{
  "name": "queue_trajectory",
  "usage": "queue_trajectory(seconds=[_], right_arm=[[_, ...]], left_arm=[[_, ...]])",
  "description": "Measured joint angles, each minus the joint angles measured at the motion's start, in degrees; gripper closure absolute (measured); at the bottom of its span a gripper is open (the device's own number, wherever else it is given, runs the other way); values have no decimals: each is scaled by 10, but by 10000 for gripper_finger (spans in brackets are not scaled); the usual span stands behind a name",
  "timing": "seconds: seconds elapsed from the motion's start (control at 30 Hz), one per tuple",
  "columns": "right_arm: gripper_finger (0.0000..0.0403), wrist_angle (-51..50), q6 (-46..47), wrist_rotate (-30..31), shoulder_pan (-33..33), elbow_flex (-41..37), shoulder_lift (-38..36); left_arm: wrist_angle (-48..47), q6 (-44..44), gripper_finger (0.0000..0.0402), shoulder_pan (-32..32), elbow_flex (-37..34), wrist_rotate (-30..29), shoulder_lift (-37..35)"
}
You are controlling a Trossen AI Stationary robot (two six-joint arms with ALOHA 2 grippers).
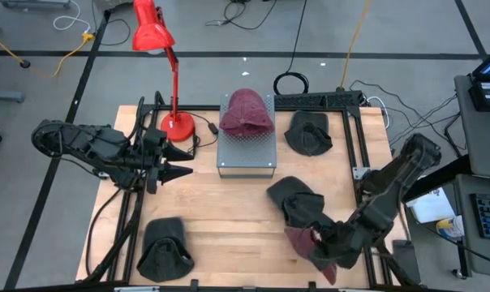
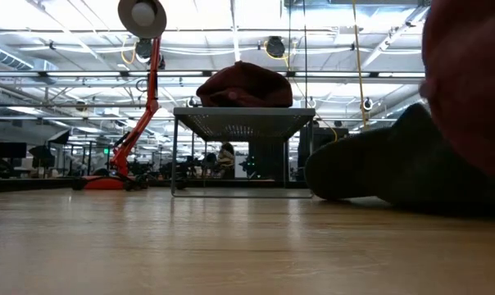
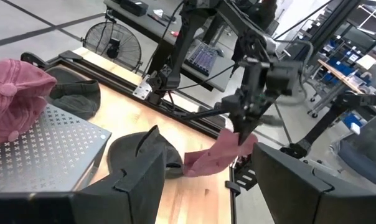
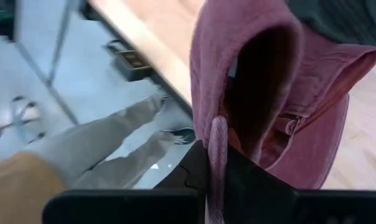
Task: Pick & Place hat
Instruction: Stack the red cap on top of the red caps on the shelf
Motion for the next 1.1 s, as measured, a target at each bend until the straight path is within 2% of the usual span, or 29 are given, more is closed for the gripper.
queue_trajectory(seconds=[0.37,0.7,1.0,1.1], right_arm=[[395,108,-169,103,0,0,-79],[395,143,-245,180,-32,0,-102],[394,246,-345,175,-112,0,-102],[394,291,-378,148,-140,0,-102]], left_arm=[[0,0,158,0,0,0,0],[0,1,158,0,0,0,0],[1,110,158,0,0,0,0],[3,151,158,0,0,0,0]])
